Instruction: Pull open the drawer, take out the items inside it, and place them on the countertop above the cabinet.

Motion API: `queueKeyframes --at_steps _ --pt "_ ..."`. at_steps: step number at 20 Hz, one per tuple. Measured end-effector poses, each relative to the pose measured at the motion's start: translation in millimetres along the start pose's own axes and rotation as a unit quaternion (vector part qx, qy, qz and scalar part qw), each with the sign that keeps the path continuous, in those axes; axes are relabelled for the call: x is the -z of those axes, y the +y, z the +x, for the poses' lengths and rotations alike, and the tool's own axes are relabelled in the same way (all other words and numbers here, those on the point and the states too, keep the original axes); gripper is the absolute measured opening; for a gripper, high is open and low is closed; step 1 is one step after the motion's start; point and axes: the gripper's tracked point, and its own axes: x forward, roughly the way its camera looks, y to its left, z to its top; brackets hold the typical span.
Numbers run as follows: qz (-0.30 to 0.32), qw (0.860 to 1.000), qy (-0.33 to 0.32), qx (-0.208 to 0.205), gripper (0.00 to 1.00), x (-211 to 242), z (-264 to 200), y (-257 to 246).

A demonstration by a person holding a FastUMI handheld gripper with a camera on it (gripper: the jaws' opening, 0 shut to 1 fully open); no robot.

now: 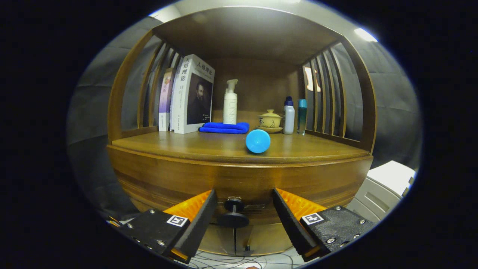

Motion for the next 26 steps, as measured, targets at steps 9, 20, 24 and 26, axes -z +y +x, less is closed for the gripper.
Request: queueKeyframes --at_steps 9,20,24,26 --pt "0.045 0.998 -0.050 -0.017 0.95 -45.1 -85.6 -33.7" --pt "0.060 0.996 -0.062 0.003 0.95 -31.0 -168.5 -89.7" --pt "0.054 0.997 -0.061 -0.006 0.95 -23.2 -187.2 -87.5" --pt "0.053 0.997 -0.063 -0.007 0.95 -20.6 -192.8 -87.4"
